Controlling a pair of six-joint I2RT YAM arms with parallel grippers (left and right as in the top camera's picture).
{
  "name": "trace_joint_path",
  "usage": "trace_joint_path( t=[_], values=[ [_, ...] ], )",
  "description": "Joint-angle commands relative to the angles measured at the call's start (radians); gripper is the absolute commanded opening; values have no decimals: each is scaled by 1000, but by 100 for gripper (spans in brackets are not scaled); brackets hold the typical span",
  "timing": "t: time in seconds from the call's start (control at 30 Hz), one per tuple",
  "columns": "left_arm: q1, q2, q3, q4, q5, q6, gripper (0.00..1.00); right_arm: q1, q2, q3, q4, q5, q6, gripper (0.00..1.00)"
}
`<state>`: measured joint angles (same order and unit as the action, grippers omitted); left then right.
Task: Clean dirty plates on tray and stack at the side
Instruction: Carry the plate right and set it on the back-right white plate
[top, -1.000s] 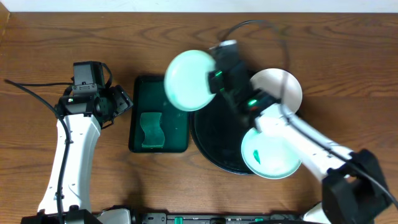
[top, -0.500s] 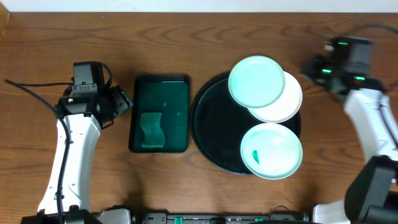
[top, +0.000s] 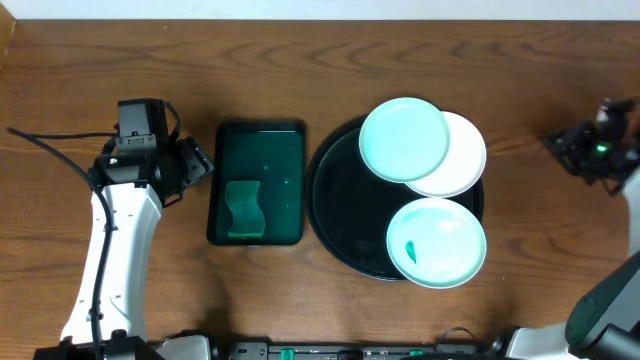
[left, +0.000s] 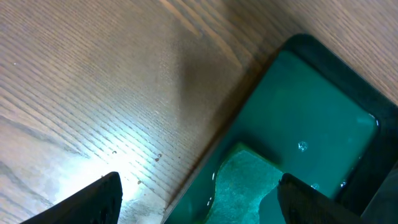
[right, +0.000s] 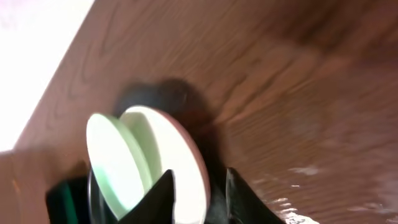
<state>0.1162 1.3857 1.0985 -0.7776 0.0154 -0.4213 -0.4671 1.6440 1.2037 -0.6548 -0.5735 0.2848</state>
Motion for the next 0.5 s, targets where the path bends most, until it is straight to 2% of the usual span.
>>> trace_joint_path(
  t=[0.0, 0.13, 0.27, 0.47],
  values=[
    [3, 0, 13, 0, -17, 2, 80, 183, -24, 43, -26, 137, -87, 38],
    [3, 0, 13, 0, -17, 2, 80, 402, -24, 105, -79, 384, -148, 48],
    [3, 0, 13, 0, -17, 2, 80, 573, -24, 125, -68, 516, -152, 56],
    [3, 0, 13, 0, -17, 2, 80, 685, 9, 125, -43, 660, -152, 58]
  ],
)
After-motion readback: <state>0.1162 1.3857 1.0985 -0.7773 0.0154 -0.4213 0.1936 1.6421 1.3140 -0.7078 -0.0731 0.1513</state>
